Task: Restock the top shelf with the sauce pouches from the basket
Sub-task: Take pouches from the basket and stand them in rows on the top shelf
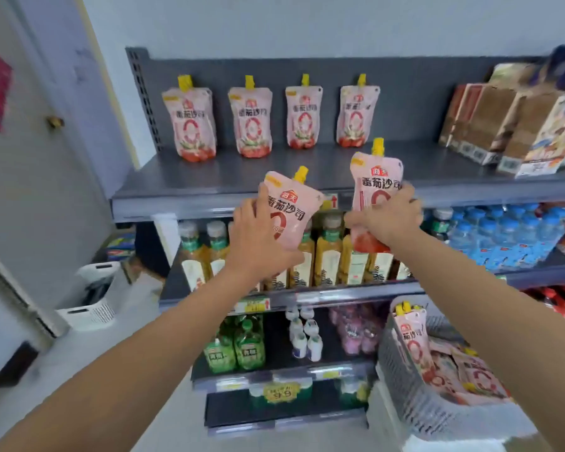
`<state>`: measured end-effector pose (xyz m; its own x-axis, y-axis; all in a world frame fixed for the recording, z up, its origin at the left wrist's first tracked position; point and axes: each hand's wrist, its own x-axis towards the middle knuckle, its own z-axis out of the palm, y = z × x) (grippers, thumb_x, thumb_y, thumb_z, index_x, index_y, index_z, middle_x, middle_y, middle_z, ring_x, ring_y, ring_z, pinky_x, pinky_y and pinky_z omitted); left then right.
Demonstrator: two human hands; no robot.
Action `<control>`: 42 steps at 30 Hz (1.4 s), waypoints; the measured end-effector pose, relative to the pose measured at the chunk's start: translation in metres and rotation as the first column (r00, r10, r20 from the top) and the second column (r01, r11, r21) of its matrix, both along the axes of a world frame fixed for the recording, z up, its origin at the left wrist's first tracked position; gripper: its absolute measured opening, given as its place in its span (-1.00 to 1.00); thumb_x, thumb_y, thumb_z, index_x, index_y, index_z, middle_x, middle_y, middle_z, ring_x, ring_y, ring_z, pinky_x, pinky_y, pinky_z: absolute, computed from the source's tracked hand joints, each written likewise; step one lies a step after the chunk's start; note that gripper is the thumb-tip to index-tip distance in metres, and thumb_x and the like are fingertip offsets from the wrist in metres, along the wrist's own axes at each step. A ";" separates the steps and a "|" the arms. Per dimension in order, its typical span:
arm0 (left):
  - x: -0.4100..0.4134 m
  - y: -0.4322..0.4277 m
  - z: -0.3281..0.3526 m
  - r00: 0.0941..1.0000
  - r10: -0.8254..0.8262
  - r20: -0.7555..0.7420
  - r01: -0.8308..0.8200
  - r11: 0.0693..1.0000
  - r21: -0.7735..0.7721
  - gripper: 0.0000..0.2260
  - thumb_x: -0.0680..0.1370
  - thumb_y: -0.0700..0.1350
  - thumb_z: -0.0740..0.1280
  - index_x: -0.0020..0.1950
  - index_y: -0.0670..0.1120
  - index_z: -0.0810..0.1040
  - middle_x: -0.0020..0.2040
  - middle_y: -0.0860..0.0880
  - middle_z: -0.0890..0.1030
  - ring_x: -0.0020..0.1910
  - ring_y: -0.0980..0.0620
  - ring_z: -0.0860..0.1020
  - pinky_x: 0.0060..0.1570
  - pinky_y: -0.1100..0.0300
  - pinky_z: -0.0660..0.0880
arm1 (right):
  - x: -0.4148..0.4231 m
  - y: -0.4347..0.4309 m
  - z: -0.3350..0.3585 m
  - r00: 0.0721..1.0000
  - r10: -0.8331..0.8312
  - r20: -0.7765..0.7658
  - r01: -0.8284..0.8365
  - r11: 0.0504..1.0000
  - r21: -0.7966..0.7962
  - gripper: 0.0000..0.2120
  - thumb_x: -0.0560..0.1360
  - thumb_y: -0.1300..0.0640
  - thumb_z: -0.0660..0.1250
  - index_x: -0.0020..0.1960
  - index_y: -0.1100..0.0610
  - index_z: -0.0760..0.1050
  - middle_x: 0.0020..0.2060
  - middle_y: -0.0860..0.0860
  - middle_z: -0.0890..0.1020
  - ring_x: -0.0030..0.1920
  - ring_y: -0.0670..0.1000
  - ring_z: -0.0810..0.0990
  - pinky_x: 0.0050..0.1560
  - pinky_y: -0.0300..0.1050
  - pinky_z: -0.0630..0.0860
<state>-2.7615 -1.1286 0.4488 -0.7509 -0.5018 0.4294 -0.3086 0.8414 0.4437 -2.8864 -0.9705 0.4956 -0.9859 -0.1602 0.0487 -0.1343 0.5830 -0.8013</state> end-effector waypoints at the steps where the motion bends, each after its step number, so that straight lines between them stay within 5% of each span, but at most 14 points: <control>1: 0.009 -0.014 0.009 0.999 0.026 -0.026 -0.026 1.000 0.002 0.13 0.22 0.15 0.51 0.56 -0.05 -0.13 0.33 -0.10 0.22 0.31 -0.13 0.22 0.30 0.01 0.23 | 0.006 -0.013 0.010 0.999 0.016 -0.032 -0.016 1.000 -0.018 0.09 0.19 0.00 0.59 0.49 0.18 -0.02 0.39 0.21 0.20 0.42 0.22 0.18 0.42 0.09 0.19; 16: -0.027 -0.191 0.096 0.878 0.324 -0.353 -0.316 0.945 0.081 0.12 0.21 0.11 0.54 0.55 -0.05 -0.10 0.31 -0.13 0.24 0.29 -0.12 0.26 0.29 -0.02 0.29 | -0.036 -0.165 0.073 0.974 0.183 -0.135 -0.201 0.970 -0.138 0.12 0.24 0.06 0.57 0.53 0.12 -0.13 0.43 0.17 0.08 0.42 0.19 0.07 0.35 0.19 0.22; 30: -0.112 -0.264 0.066 0.860 0.397 -0.322 -0.371 0.918 0.141 0.14 0.19 0.05 0.56 0.54 -0.07 -0.11 0.33 -0.15 0.23 0.33 -0.18 0.23 0.32 -0.18 0.27 | -0.100 -0.264 0.070 0.968 0.133 -0.214 -0.189 0.945 -0.268 0.16 0.22 0.03 0.60 0.52 0.18 -0.13 0.47 0.15 0.05 0.48 0.17 0.03 0.41 0.16 0.17; 42: -0.110 -0.269 0.063 0.873 0.394 -0.288 -0.357 0.918 0.173 0.26 0.15 0.09 0.63 0.54 -0.09 -0.19 0.40 -0.13 0.14 0.41 -0.14 0.16 0.36 -0.15 0.28 | -0.104 -0.317 0.032 0.962 0.141 -0.236 -0.182 0.970 -0.163 0.12 0.18 0.05 0.62 0.48 0.19 -0.04 0.40 0.17 0.13 0.39 0.20 0.17 0.35 0.13 0.26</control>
<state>-2.8712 -1.3971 0.5116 -0.3329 -0.7771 0.5341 -0.4223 0.6293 0.6524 -2.9906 -1.2877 0.5277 -0.9087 -0.2848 0.3052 -0.4002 0.3865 -0.8310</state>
